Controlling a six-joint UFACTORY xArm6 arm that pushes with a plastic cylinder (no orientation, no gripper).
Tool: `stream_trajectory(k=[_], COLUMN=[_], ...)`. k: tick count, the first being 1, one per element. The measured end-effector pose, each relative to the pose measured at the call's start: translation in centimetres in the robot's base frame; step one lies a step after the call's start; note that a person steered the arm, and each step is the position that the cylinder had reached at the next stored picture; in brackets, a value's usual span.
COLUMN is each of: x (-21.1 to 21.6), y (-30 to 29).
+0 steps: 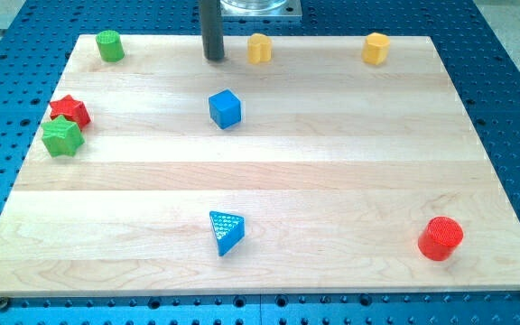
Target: Place yellow blocks vertical to each other
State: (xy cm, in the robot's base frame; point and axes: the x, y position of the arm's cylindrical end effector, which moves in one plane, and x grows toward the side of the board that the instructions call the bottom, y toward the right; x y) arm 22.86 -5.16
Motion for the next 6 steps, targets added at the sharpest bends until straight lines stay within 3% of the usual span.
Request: stream_trajectory(k=[1, 2, 3, 4, 5, 6], x=[1.0, 6.6, 10.5, 7.7, 0.4, -1.5], y=[3.0, 5.2, 15.4, 27.4, 29.4, 27.1])
